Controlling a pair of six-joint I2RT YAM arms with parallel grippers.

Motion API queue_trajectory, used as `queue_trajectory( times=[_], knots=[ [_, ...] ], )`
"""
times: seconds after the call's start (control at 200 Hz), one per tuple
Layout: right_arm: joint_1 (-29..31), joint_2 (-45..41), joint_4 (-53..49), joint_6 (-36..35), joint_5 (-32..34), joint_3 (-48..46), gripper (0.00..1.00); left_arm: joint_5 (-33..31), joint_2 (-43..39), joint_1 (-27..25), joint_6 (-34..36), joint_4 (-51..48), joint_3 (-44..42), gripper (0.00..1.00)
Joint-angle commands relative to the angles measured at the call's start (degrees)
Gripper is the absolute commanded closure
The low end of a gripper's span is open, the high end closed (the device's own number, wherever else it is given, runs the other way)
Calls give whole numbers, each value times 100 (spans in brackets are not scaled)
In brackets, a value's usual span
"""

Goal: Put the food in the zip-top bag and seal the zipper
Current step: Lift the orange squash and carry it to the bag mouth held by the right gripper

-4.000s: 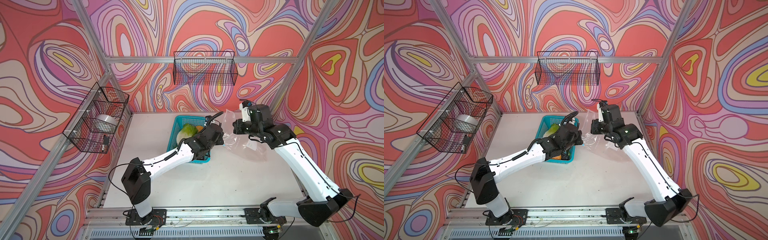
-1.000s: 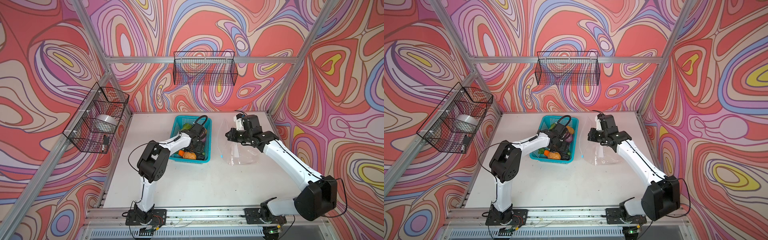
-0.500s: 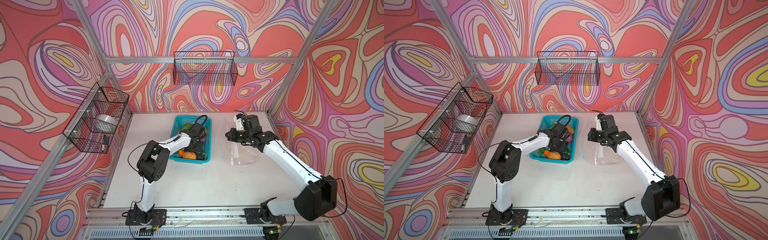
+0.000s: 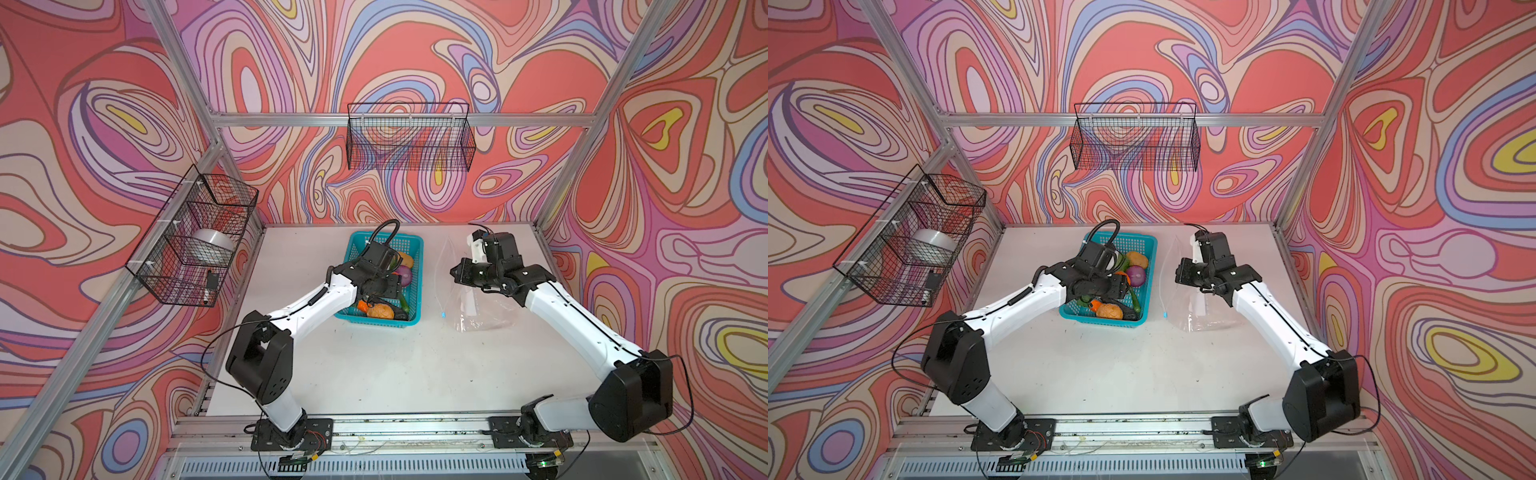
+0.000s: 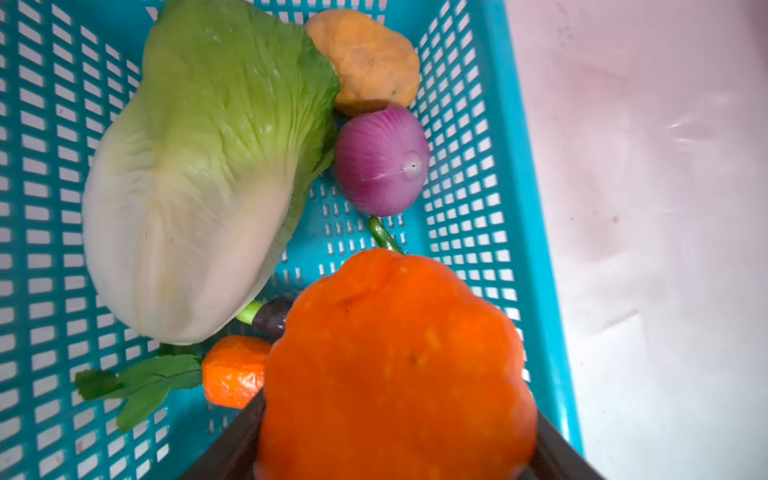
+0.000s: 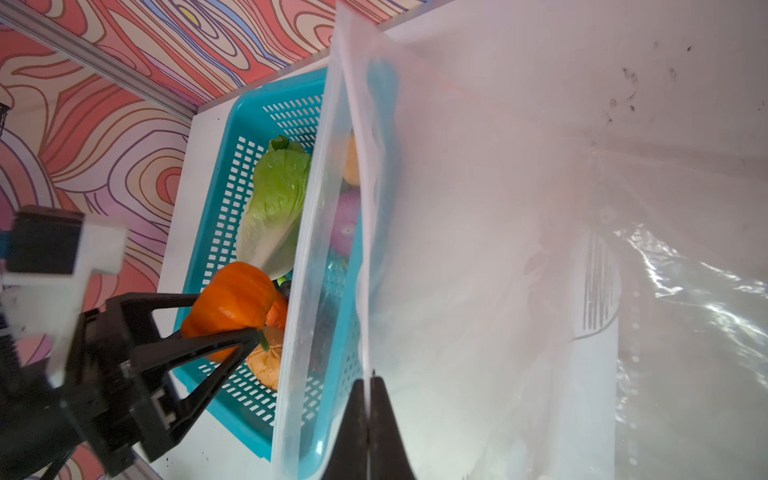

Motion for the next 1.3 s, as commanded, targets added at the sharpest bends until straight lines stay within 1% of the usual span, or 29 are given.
queue_trajectory(
  times=[0.0,0.18,0.23,0.34,0.496,0.616,0.746,0.876,0.986,1.067,1.297],
  knots=[
    [-22,-153,171,82,-12,-129,100,626,-516,-16,-424,356,-206,39],
    [-23,-159,333,141,-123,-233,100,1417,-1072,-170,-1107,1244,-486,41],
    [-23,-153,369,167,-156,-277,100,1598,-1129,-252,-1334,1680,-510,41],
    [-26,-178,440,219,-259,-340,100,1921,-1098,-456,-1754,2378,-498,41],
    [-22,-259,550,292,-355,-390,100,2321,-781,-601,-2449,3529,-500,42],
    [-22,-336,606,384,-477,-389,100,2493,-446,-623,-2940,4280,-489,44],
    [-24,-413,679,551,-595,-414,100,2564,-134,-674,-3317,4752,-427,44],
    [-22,-499,772,748,-726,-472,100,2432,77,-677,-3684,5136,-555,45],
    [-31,-586,796,838,-775,-513,100,2257,138,-684,-3767,5170,-673,46],
    [-38,-644,746,835,-732,-539,100,2104,123,-684,-3650,4914,-692,46],
    [-66,-824,820,881,-641,-635,100,1696,126,-719,-2983,3352,-384,46]
  ],
)
